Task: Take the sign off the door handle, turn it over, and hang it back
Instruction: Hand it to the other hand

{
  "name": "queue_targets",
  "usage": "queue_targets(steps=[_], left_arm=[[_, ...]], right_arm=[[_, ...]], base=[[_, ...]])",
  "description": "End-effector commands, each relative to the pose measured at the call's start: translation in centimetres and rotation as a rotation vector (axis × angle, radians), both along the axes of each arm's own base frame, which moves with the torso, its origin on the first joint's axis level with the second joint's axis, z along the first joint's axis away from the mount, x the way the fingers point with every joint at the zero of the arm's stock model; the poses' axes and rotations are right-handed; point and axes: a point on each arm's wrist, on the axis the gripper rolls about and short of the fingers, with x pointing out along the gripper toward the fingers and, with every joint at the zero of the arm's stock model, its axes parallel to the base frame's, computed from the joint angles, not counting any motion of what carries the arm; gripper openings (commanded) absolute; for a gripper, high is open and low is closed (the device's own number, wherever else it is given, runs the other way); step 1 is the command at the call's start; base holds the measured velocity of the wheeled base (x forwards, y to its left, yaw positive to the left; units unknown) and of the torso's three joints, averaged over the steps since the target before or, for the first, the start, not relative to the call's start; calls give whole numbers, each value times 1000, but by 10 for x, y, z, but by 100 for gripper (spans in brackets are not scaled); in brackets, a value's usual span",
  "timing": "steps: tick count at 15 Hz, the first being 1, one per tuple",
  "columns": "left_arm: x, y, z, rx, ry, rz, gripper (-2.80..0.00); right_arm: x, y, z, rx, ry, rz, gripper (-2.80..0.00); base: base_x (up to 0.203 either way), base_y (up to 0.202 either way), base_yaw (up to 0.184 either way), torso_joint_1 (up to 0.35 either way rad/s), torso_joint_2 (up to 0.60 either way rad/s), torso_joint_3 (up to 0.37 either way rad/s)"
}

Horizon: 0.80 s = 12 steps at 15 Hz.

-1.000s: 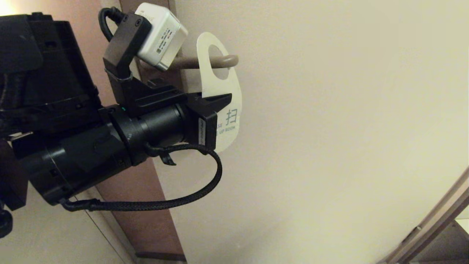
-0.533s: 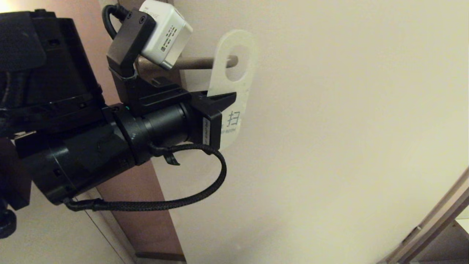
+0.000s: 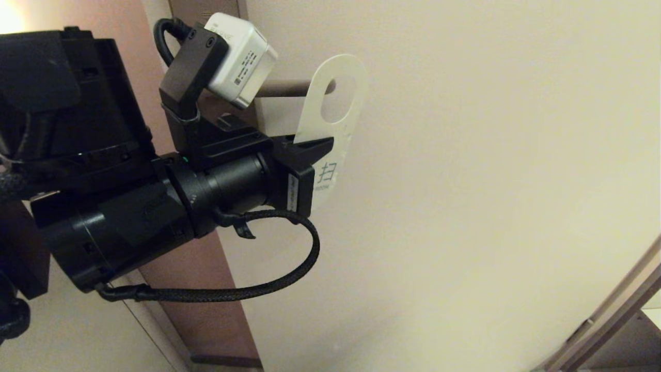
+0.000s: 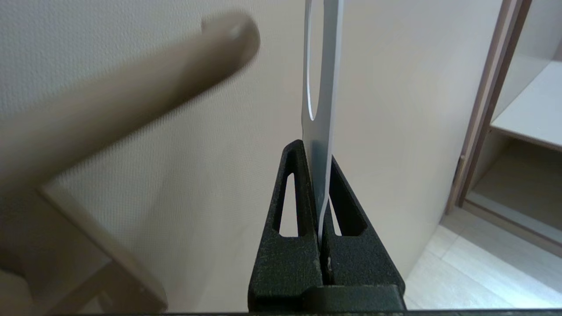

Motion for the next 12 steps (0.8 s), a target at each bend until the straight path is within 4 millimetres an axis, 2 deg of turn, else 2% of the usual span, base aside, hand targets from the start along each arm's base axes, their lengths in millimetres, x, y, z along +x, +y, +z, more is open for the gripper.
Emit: queue_targets(steps=[1,6,12], left_arm=[[-6,-2,-1,2,0,-23,-280],[-24,0,-8,15,11,-72,-280],[-43,23,-16,16,29,-87,-280]], right_arm=[[0,0,0,0,0,1,-280],[0,0,0,0,0,1,-280],[0,0,0,0,0,1,-280]], base=[[0,0,0,0,0,0],[0,0,0,0,0,0],[0,0,0,0,0,0]])
